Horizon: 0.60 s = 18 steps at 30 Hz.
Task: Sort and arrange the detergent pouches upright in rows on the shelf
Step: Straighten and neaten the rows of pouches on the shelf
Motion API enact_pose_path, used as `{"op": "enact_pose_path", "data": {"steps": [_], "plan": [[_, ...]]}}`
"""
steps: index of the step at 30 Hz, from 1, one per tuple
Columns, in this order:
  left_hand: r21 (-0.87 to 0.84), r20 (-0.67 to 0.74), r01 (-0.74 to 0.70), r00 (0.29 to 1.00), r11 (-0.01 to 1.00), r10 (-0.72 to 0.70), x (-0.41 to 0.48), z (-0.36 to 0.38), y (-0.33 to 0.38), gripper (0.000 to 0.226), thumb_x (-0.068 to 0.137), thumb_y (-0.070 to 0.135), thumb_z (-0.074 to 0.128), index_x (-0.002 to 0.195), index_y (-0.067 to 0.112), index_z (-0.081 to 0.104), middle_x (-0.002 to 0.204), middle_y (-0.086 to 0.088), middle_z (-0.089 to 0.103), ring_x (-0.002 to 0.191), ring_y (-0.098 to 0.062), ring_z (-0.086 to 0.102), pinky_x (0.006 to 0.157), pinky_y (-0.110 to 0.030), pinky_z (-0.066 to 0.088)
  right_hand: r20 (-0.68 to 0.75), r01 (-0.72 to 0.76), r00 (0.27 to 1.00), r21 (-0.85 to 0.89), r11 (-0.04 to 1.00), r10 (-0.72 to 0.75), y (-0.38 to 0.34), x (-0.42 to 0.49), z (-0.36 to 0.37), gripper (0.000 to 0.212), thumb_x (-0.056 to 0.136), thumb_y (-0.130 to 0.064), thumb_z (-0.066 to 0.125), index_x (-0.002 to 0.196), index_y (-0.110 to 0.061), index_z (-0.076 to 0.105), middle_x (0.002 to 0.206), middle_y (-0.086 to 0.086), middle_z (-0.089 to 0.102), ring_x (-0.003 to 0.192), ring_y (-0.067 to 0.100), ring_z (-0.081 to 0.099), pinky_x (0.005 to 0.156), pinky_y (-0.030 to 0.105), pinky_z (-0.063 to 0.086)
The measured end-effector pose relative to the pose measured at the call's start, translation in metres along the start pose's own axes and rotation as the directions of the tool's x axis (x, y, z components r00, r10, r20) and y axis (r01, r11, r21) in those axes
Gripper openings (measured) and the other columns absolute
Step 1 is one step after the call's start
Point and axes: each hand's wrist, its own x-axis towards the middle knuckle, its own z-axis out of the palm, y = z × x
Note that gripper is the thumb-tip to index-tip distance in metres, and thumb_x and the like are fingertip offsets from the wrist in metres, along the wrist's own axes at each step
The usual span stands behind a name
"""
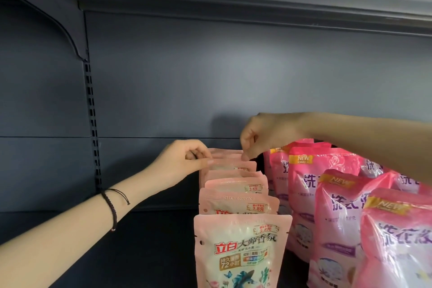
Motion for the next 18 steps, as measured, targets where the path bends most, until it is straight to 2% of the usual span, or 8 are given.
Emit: {"op": "enact_pose_path", "data": {"steps": [3, 7, 9, 11, 13, 15, 16, 18], "plan": [[0.022, 0.077, -0.055, 0.996, 0.998, 0.053, -0.004, 0.002, 0.004, 0.007, 0.077, 0.035, 0.075, 0.070, 0.037, 0.073, 0.071, 0.017, 0.066, 0.062, 0.002, 0.053, 0.062, -0.011, 0.042, 0.138, 0.018, 0.990, 0.045, 0.999, -0.024, -0.003, -0.010, 0.002, 0.018, 0.083, -0.034, 0.073, 0.083, -0.016, 0.076, 0.082, -0.002, 0.073, 0.075, 0.004, 0.058, 0.080, 0.033, 0.052], [0.021, 0.118, 0.002, 0.993, 1.000, -0.004, -0.011, 0.003, 0.008, 0.009, 0.081, 0.030, 0.073, 0.073, 0.032, 0.075, 0.077, 0.014, 0.072, 0.074, 0.000, 0.064, 0.076, -0.021, 0.051, 0.126, 0.031, 0.992, -0.006, 0.999, -0.030, -0.009, -0.011, 0.011, 0.012, 0.083, -0.029, 0.074, 0.077, -0.019, 0.076, 0.074, -0.009, 0.070, 0.070, 0.003, 0.058, 0.075, 0.028, 0.050], [-0.032, 0.059, 0.038, 0.998, 0.999, -0.037, -0.015, 0.002, 0.014, 0.010, 0.086, 0.026, 0.069, 0.078, 0.029, 0.075, 0.078, 0.015, 0.072, 0.074, 0.004, 0.064, 0.069, -0.013, 0.049, 0.105, 0.013, 0.994, -0.030, 0.999, -0.009, -0.012, -0.014, 0.008, 0.016, 0.084, -0.029, 0.072, 0.080, -0.014, 0.076, 0.078, -0.001, 0.071, 0.074, 0.015, 0.060, 0.075, 0.034, 0.051], [-0.143, -0.031, 0.080, 0.996, 0.987, -0.085, -0.023, 0.000, 0.022, 0.009, 0.088, 0.026, 0.066, 0.083, 0.026, 0.074, 0.075, 0.018, 0.070, 0.064, 0.010, 0.058, 0.057, -0.006, 0.043, 0.081, -0.023, 0.996, -0.007, 1.000, 0.023, -0.017, -0.020, 0.002, 0.023, 0.087, -0.034, 0.068, 0.083, -0.012, 0.075, 0.078, -0.003, 0.069, 0.073, 0.015, 0.058, 0.069, 0.032, 0.050], [-0.260, -0.097, 0.115, 0.985, 0.959, -0.145, -0.037, -0.001, 0.032, 0.012, 0.088, 0.029, 0.064, 0.084, 0.027, 0.074, 0.076, 0.014, 0.070, 0.063, 0.008, 0.056, 0.057, -0.009, 0.044, -0.011, -0.074, 0.997, 0.053, 0.996, 0.075, -0.028, -0.034, -0.006, 0.030, 0.091, -0.041, 0.061, 0.083, -0.015, 0.074, 0.073, -0.011, 0.068, 0.064, 0.006, 0.056, 0.060, 0.020, 0.046], [-0.365, -0.144, 0.113, 0.974, 0.924, -0.176, -0.059, 0.002, 0.041, 0.015, 0.090, 0.031, 0.060, 0.087, 0.032, 0.074, 0.087, 0.013, 0.072, 0.076, 0.004, 0.062, 0.069, -0.019, 0.048, -0.177, -0.053, 0.980, 0.204, 0.977, 0.090, -0.044, -0.058, -0.010, 0.031, 0.092, -0.041, 0.056, 0.082, -0.018, 0.073, 0.071, -0.012, 0.069, 0.058, -0.001, 0.057, 0.056, 0.014, 0.046], [-0.433, -0.164, 0.098, 0.969, 0.896, -0.185, -0.075, 0.006, 0.046, 0.017, 0.091, 0.030, 0.058, 0.090, 0.035, 0.074, 0.095, 0.014, 0.072, 0.086, 0.003, 0.065, 0.075, -0.024, 0.048, -0.280, 0.012, 0.957, 0.322, 0.947, 0.083, -0.055, -0.075, -0.006, 0.028, 0.091, -0.040, 0.057, 0.082, -0.019, 0.074, 0.075, -0.010, 0.071, 0.058, -0.002, 0.058, 0.056, 0.015, 0.048], [-0.582, -0.201, 0.042, 0.960, 0.812, -0.194, -0.106, 0.015, 0.056, 0.022, 0.087, 0.029, 0.056, 0.096, 0.039, 0.074, 0.107, 0.015, 0.071, 0.101, 0.000, 0.064, 0.083, -0.031, 0.047, -0.515, 0.217, 0.853, 0.494, 0.842, 0.083, -0.075, -0.113, 0.015, 0.023, 0.087, -0.041, 0.060, 0.083, -0.023, 0.074, 0.082, -0.007, 0.073, 0.063, -0.003, 0.062, 0.060, 0.014, 0.051]]}}
